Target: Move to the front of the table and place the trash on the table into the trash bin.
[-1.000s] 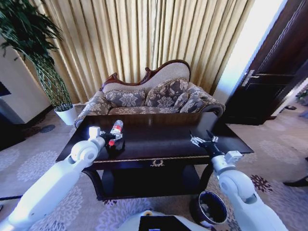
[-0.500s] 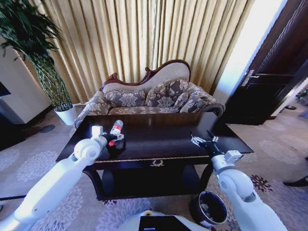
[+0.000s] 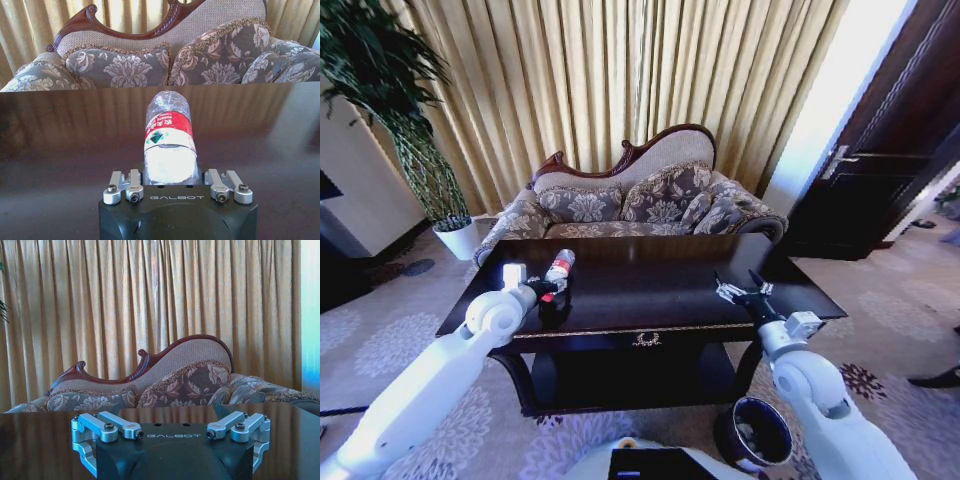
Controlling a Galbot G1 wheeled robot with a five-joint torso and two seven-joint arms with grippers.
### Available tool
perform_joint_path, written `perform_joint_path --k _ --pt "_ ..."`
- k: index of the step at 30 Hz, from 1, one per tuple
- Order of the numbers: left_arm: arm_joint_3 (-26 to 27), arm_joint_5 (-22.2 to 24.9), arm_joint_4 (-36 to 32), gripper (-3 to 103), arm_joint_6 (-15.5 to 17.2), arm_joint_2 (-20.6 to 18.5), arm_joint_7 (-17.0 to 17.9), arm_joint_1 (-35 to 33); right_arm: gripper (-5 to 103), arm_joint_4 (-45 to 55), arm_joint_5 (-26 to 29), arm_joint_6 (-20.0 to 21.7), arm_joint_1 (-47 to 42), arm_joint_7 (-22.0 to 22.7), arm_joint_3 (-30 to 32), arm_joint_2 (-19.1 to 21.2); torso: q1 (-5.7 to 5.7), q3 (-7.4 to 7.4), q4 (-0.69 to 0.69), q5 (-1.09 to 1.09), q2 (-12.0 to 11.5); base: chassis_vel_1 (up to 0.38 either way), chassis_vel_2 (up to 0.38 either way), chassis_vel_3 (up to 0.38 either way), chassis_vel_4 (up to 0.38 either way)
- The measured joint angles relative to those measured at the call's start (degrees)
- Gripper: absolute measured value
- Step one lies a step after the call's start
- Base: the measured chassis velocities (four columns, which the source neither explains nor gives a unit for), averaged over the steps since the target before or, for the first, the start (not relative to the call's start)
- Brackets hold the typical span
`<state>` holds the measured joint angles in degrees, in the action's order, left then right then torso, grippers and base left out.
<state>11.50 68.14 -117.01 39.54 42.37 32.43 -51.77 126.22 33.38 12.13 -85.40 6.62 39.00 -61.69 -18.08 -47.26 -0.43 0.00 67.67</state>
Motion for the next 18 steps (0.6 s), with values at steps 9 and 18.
perform_joint_path --k 9,18 --pt "3.28 -15.39 -0.75 32 -8.94 -0.99 -9.63 -3.95 100 1.00 8.30 0.33 3.01 1.42 -1.08 3.69 0.00 0.00 0.00 0.00 0.00 0.000 0.000 0.000 0.000" --pt "10.23 -43.88 -0.25 30 -27.12 -2.87 -23.46 -11.78 100 -0.45 32.65 3.52 13.13 -1.37 -6.15 13.64 0.00 0.00 0.02 0.00 0.00 0.000 0.000 0.000 0.000"
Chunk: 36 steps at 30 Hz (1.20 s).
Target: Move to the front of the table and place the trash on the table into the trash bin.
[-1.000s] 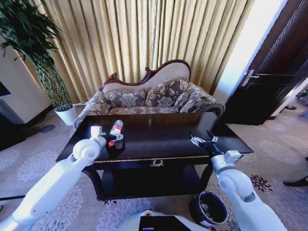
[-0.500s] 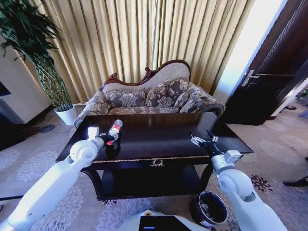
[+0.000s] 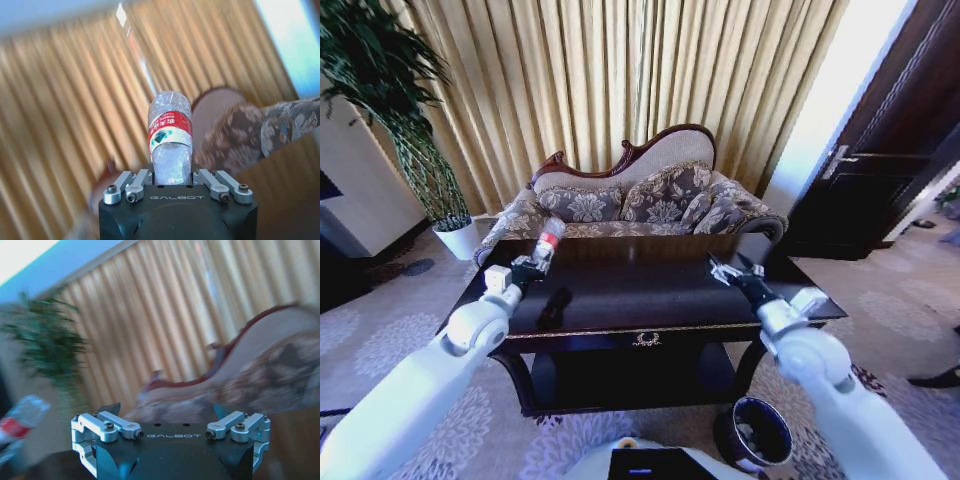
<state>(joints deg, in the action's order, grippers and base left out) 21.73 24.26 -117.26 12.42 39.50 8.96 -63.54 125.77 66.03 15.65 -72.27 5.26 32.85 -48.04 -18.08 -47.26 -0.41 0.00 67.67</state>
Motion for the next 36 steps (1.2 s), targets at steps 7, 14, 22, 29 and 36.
perform_joint_path --k 7,14,22,29,36 --pt "-0.27 -18.11 4.27 30 -15.13 0.92 -5.11 2.51 100 -1.54 15.42 2.28 8.60 -2.82 -7.94 2.64 0.00 0.00 -0.02 0.00 0.00 0.000 0.000 0.000 0.000" --pt "-5.95 -29.31 7.89 30 -24.34 2.62 -5.37 8.33 100 -4.19 21.70 2.76 19.58 -3.34 -16.77 0.98 0.00 -0.01 -0.01 0.00 0.00 0.000 0.000 0.000 0.000" --pt "-13.24 -29.40 8.86 30 -22.15 5.28 -4.52 12.40 100 -7.03 19.94 2.70 25.95 -3.36 -23.81 -1.93 0.00 0.00 -0.01 0.00 0.00 0.000 0.000 0.000 0.000" --pt "-20.89 -27.76 11.33 30 -19.39 7.01 -4.18 20.74 100 -11.32 14.97 1.46 31.60 -4.24 -28.34 -4.33 0.00 -0.01 -0.01 0.00 0.00 0.000 0.000 0.000 0.000" --pt "-25.40 -25.87 11.68 30 -17.38 7.76 -3.50 25.19 100 -15.07 12.08 0.81 35.91 -4.71 -30.28 -6.36 0.00 0.00 -0.02 -0.01 0.00 0.000 0.000 0.000 0.000"
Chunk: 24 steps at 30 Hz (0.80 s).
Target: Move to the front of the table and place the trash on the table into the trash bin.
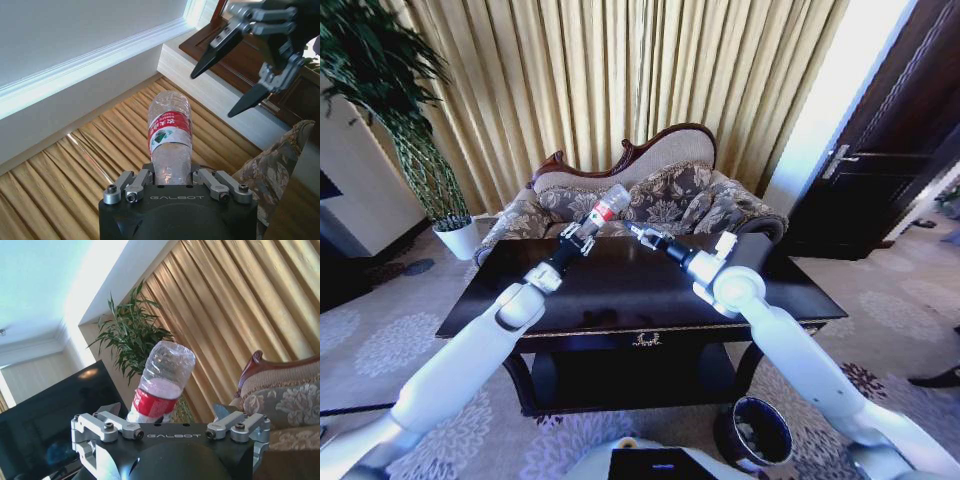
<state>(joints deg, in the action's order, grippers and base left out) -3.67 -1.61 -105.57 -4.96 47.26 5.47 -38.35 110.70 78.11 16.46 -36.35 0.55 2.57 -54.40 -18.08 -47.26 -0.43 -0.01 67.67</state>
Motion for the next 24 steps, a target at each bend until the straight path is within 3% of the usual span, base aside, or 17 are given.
perform_joint_path --k 8,24 --pt "-3.63 0.87 0.17 30 1.12 0.00 0.15 2.46 100 -5.11 -1.89 -0.41 6.10 -0.72 -1.93 -1.94 0.00 0.00 0.01 0.01 0.00 0.000 0.000 0.000 0.000" --pt "-9.31 1.41 1.82 29 1.31 1.55 0.28 7.33 101 -8.36 -6.10 -0.64 8.52 -1.16 -3.78 -5.26 0.00 0.00 0.00 0.01 0.00 0.000 0.000 0.000 0.000"
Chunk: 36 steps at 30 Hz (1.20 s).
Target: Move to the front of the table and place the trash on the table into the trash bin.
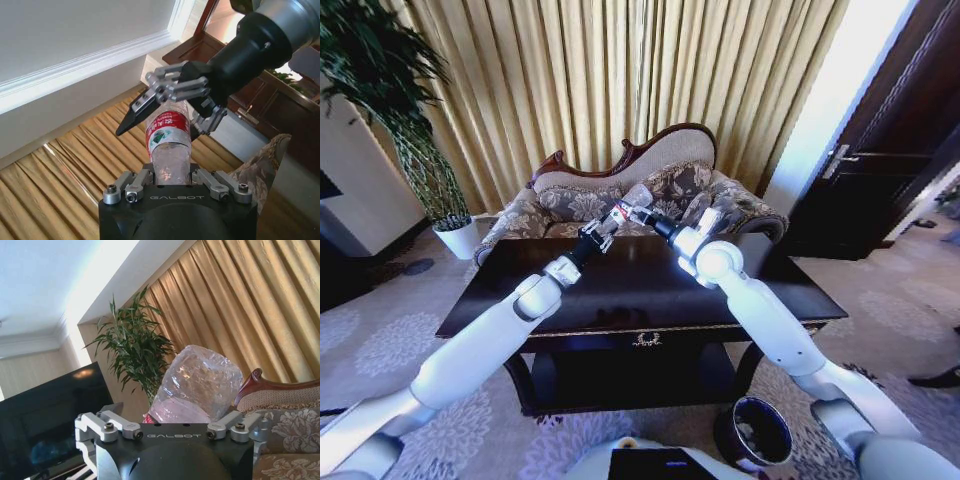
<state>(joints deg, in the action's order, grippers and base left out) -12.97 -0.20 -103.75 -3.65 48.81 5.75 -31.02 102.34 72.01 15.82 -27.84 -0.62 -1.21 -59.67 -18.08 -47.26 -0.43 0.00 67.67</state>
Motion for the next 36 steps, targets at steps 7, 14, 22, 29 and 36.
perform_joint_path --k 7,14,22,29,36 --pt "-1.03 -0.14 0.27 27 0.26 0.61 0.09 0.44 70 -0.27 -0.51 -0.51 -0.05 0.13 0.44 0.25 0.00 0.00 0.00 0.00 0.00 0.000 0.000 0.000 0.000" --pt "-1.43 -0.32 0.04 27 1.29 0.75 0.09 0.41 54 -0.05 -0.42 -0.49 -0.47 0.13 1.21 0.43 0.00 0.00 0.00 0.00 0.00 0.000 0.000 0.000 0.000" --pt "-1.43 -1.16 -0.36 37 2.40 0.63 -0.66 0.12 34 0.42 -0.40 -0.49 -1.14 -0.12 1.74 0.74 0.00 0.00 0.00 0.00 0.00 0.000 0.000 0.000 0.000" --pt "-1.44 -1.86 -0.20 59 2.49 0.62 -1.07 0.18 24 0.54 -0.48 -0.53 -1.21 -0.40 1.94 0.81 0.01 0.00 0.00 0.00 0.00 0.000 0.000 0.000 0.000" --pt "-1.14 -1.52 -0.42 85 1.52 0.50 -1.67 -0.02 24 -0.52 -2.39 -1.03 -1.06 -0.50 2.50 0.83 0.00 0.00 0.00 0.00 0.01 0.000 0.000 0.000 0.000"
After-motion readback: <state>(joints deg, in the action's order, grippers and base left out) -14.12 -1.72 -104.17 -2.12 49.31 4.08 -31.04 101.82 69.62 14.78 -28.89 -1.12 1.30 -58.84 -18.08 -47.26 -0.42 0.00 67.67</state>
